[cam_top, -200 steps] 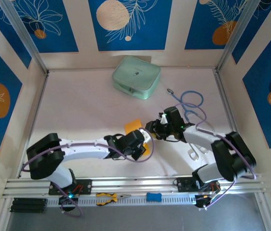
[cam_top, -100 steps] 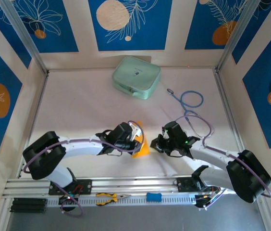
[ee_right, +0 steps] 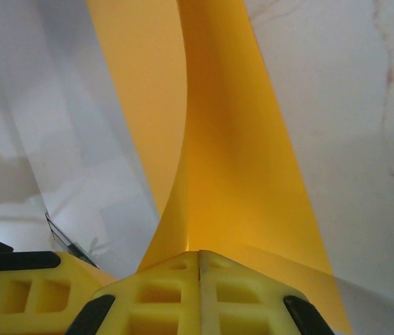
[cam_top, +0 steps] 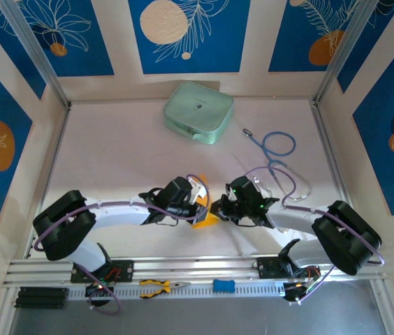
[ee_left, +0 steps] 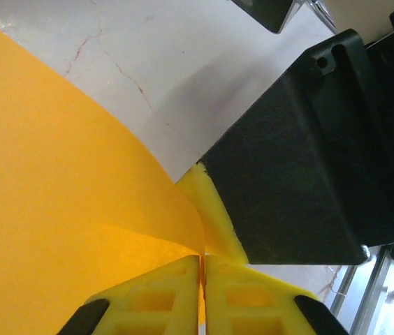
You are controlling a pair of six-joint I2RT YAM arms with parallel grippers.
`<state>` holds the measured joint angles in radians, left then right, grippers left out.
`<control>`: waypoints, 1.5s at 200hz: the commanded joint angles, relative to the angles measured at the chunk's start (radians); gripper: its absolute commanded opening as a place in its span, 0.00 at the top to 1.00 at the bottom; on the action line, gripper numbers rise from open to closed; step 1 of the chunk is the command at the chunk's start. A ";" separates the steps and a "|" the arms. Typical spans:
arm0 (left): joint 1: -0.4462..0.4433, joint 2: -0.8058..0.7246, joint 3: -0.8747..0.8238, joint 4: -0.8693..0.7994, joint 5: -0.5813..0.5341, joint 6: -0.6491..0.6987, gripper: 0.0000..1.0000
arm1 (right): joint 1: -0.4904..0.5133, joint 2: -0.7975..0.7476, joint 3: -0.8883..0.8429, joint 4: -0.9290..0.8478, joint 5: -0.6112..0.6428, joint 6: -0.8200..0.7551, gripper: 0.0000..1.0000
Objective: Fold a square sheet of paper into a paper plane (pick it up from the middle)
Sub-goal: Fold the triangle a second time at the center of the table.
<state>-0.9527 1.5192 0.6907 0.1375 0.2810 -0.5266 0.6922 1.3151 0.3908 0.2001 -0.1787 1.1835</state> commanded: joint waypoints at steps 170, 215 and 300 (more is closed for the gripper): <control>0.038 0.015 0.015 -0.034 0.036 0.012 1.00 | 0.034 0.095 0.034 -0.083 0.088 -0.005 0.97; 0.055 0.035 0.023 -0.051 0.049 0.032 1.00 | 0.029 0.109 0.033 -0.196 0.133 -0.039 0.98; 0.092 0.085 0.076 -0.167 -0.020 0.133 1.00 | 0.018 0.107 0.036 -0.197 0.115 -0.061 0.98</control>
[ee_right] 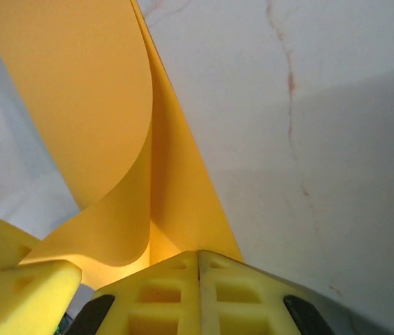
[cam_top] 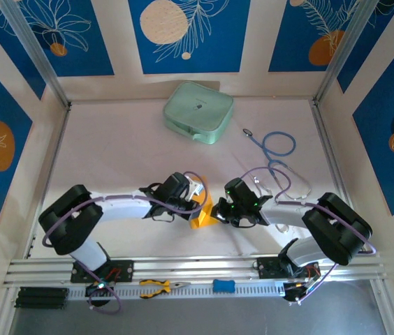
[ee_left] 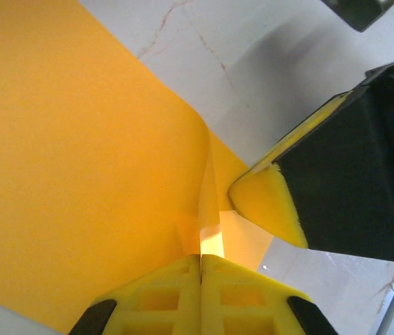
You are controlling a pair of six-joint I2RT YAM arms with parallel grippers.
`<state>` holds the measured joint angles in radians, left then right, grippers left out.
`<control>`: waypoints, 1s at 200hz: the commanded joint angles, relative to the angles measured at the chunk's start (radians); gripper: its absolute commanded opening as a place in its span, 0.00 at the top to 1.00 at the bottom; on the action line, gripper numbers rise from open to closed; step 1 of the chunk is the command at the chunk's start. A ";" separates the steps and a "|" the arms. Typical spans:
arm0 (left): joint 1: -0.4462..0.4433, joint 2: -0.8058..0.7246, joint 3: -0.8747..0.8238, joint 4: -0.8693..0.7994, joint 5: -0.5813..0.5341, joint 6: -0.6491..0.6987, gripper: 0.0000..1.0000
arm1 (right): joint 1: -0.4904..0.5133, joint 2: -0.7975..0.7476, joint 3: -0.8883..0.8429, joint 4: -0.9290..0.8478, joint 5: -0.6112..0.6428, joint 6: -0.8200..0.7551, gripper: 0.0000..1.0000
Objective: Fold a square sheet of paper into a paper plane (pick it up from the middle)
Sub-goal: Fold the triangle a second time at the center of the table.
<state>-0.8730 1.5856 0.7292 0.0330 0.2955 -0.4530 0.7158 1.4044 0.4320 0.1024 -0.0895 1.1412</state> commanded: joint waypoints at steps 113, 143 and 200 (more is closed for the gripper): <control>0.016 0.050 0.085 -0.158 -0.165 0.114 0.98 | 0.006 0.050 0.012 -0.100 0.022 -0.018 0.98; 0.016 0.047 0.093 -0.183 -0.183 0.110 0.98 | 0.007 0.050 0.013 -0.102 0.023 -0.017 0.98; 0.016 0.036 0.097 -0.203 -0.222 0.105 0.98 | 0.008 0.049 0.017 -0.115 0.028 -0.013 0.98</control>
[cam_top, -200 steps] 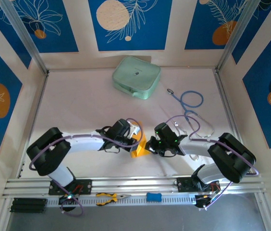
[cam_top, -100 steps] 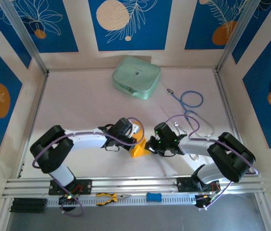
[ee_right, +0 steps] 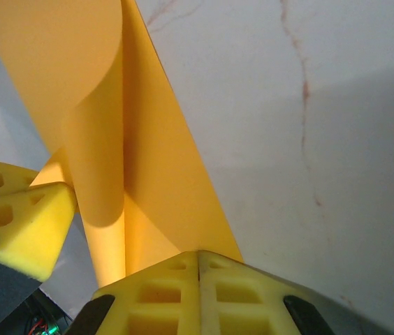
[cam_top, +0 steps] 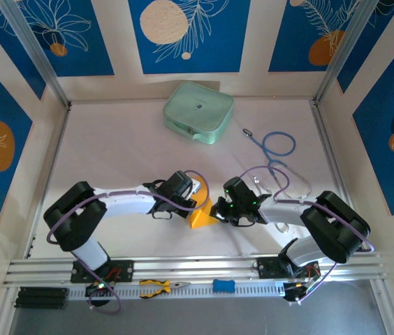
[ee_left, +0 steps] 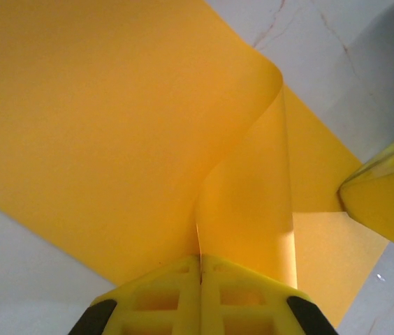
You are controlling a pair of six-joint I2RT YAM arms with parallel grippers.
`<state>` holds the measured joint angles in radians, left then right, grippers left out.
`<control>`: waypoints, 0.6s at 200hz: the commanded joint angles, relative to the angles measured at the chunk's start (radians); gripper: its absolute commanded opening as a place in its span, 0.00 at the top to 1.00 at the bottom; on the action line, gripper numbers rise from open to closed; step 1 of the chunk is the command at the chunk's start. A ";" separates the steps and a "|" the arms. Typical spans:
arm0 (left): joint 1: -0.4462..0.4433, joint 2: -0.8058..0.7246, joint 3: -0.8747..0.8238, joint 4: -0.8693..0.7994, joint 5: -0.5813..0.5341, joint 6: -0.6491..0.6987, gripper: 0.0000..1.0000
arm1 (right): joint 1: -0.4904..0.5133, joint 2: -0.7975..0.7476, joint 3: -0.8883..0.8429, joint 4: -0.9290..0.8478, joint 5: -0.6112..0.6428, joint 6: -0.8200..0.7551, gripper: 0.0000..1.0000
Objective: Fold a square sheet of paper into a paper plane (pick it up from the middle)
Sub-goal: Fold the triangle a second time at the center of the table.
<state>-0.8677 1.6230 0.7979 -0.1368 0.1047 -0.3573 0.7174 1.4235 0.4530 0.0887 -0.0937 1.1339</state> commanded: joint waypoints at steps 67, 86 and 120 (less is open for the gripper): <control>0.010 0.010 0.045 -0.034 -0.031 0.026 0.98 | 0.009 0.038 -0.001 -0.100 0.028 -0.013 0.98; 0.010 0.014 0.050 -0.052 -0.048 0.028 0.98 | 0.010 0.038 0.001 -0.102 0.028 -0.014 0.98; 0.010 0.011 0.045 -0.062 -0.060 0.021 0.98 | 0.010 0.037 0.002 -0.107 0.028 -0.014 0.98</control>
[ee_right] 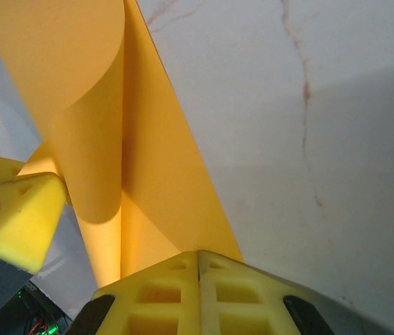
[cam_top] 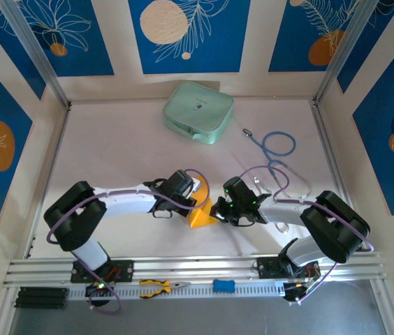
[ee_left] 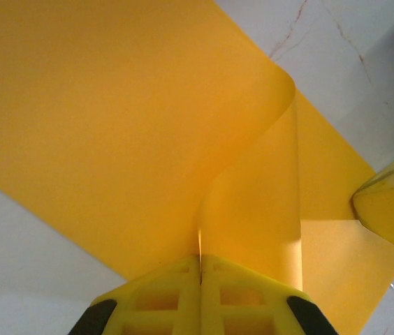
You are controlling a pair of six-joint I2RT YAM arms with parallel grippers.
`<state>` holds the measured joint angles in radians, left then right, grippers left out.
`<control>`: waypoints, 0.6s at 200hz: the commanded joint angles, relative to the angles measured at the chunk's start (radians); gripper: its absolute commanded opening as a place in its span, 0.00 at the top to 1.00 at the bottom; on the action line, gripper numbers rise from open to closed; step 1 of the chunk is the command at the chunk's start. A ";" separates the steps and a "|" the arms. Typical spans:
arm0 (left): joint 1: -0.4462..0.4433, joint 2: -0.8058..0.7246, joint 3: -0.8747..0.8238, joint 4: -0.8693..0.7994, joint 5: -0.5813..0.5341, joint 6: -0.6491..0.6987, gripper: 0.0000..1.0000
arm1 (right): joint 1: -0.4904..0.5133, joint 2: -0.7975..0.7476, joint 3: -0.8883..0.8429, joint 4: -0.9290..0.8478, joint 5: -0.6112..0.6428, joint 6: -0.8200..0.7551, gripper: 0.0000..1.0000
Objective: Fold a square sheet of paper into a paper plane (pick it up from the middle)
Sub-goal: Fold the triangle a second time at the center of the table.
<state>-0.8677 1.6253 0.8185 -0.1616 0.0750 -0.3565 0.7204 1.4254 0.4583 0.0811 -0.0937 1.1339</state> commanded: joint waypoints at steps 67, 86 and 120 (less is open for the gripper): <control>0.010 0.018 0.028 -0.033 -0.018 0.022 0.98 | 0.007 0.041 -0.001 -0.098 0.026 -0.016 0.98; 0.010 0.021 0.029 -0.033 -0.018 0.023 0.98 | 0.007 0.040 -0.002 -0.098 0.026 -0.016 0.98; 0.010 0.028 0.033 -0.040 -0.020 0.022 0.98 | 0.007 0.043 -0.002 -0.095 0.024 -0.016 0.98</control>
<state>-0.8677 1.6321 0.8268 -0.1738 0.0654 -0.3565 0.7208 1.4326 0.4641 0.0807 -0.0967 1.1336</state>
